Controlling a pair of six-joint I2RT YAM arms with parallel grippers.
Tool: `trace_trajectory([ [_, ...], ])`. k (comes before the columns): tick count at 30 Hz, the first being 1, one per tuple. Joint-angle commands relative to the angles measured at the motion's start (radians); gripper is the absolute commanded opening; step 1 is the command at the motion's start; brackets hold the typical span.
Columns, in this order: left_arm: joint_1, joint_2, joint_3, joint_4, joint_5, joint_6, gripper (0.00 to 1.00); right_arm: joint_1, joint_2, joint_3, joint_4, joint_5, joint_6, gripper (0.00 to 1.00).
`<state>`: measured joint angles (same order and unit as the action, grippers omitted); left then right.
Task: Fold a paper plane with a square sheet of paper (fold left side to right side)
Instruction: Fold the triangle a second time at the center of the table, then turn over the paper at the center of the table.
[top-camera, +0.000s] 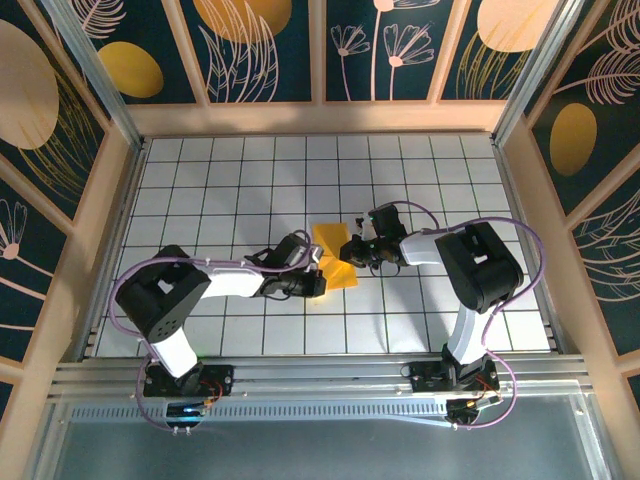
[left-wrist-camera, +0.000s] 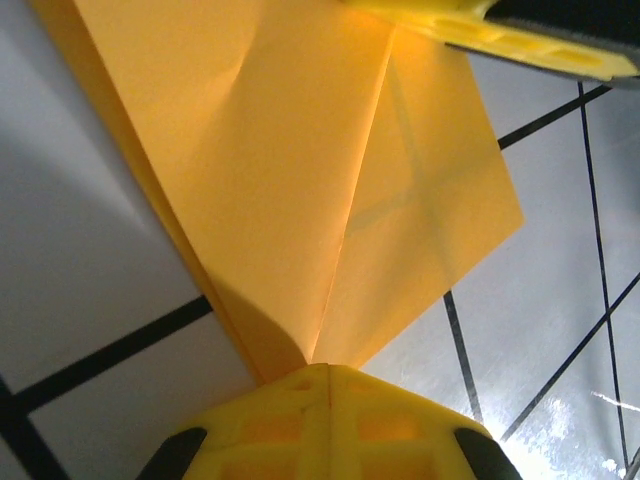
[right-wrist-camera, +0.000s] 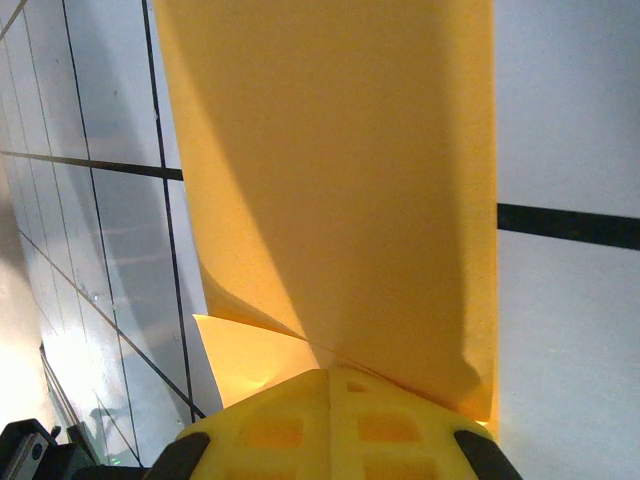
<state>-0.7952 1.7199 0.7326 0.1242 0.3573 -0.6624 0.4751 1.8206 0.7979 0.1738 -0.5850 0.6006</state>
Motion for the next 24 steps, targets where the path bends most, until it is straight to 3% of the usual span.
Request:
trace_trajectory([
  [1,-0.012,0.0,-0.053,-0.16,-0.007,0.004,0.0,-0.004,0.033,-0.003,-0.109,0.078,-0.033,0.0],
  [8,0.014,-0.125,-0.048,-0.143,-0.032,-0.026,0.0,-0.002,-0.016,0.039,-0.101,0.03,-0.014,0.0],
  [11,0.068,-0.194,-0.044,-0.136,-0.059,-0.056,0.1,-0.003,-0.058,0.068,-0.088,0.013,0.009,0.01],
  [17,0.142,-0.259,-0.007,-0.113,-0.156,-0.08,0.28,-0.014,-0.141,0.127,-0.103,0.062,-0.003,0.26],
  [20,0.174,-0.243,-0.002,-0.04,-0.123,-0.105,0.37,-0.029,-0.186,0.119,-0.093,0.1,-0.019,0.37],
  [24,0.183,-0.168,0.046,0.006,-0.067,-0.099,0.4,-0.059,-0.252,0.07,-0.036,0.116,-0.017,0.49],
])
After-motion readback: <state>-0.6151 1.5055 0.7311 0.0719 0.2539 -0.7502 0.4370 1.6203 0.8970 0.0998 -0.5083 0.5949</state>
